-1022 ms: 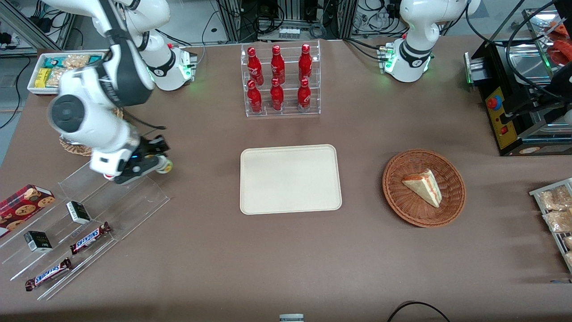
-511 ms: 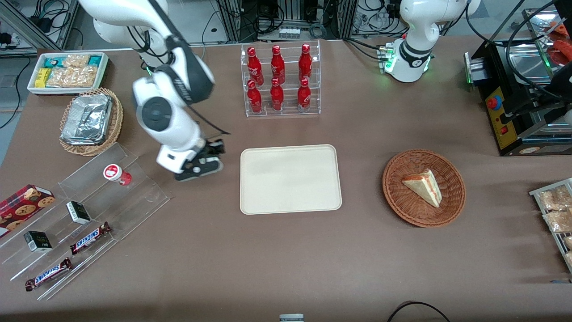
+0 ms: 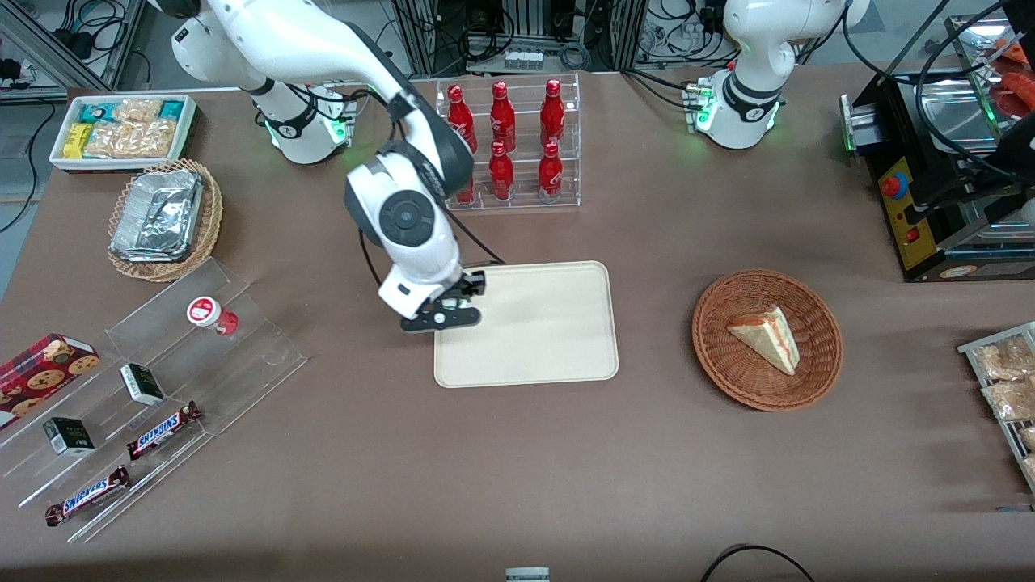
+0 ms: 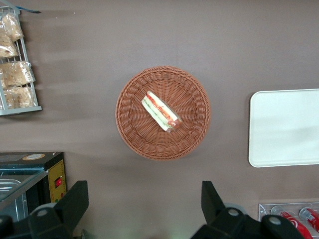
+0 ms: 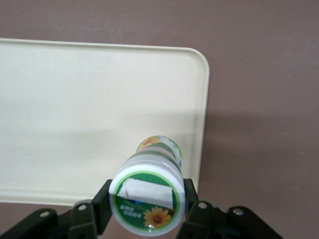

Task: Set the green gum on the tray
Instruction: 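Lower the canister onto the tray center and open the right gripper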

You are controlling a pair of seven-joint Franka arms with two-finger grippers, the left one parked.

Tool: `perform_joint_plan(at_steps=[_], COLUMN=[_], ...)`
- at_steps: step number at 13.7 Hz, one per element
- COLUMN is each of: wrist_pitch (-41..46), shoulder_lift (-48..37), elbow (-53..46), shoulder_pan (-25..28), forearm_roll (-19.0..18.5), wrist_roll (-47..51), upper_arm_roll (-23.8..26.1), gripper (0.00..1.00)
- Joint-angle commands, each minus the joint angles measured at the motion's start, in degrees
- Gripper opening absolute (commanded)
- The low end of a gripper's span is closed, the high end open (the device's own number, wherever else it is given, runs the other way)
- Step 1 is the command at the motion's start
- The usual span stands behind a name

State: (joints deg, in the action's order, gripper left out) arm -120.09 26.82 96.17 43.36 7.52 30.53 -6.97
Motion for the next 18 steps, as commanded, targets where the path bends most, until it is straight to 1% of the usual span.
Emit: perform_joint_plan(at_steps=[1, 3, 7, 11, 16, 17, 18], wrist_pitch=[-2.33, -6.19, -10.51, -12.88, -15.17, -15.52, -15.53], shoulder_lift=[4.46, 6.04, 10.26, 12.02, 13.08, 13.25, 13.26], elbow=[-4.85, -4.85, -6.43, -6.52, -6.44, -6.35, -6.26], shoulder_pan=[1.54, 2.95, 5.32, 6.38, 6.47, 6.47, 6.47], forearm_roll=[1.88, 2.67, 2.59, 2.5, 2.59, 2.5, 2.5], wrist_roll=[3.65, 5.84, 10.06, 10.95, 10.86, 10.69, 10.34], upper_arm_roll=[-0.68, -0.68, -0.68, -0.68, -0.76, -0.76, -0.76], gripper=[0.0, 0.0, 0.0, 0.0, 0.0, 0.08, 0.34])
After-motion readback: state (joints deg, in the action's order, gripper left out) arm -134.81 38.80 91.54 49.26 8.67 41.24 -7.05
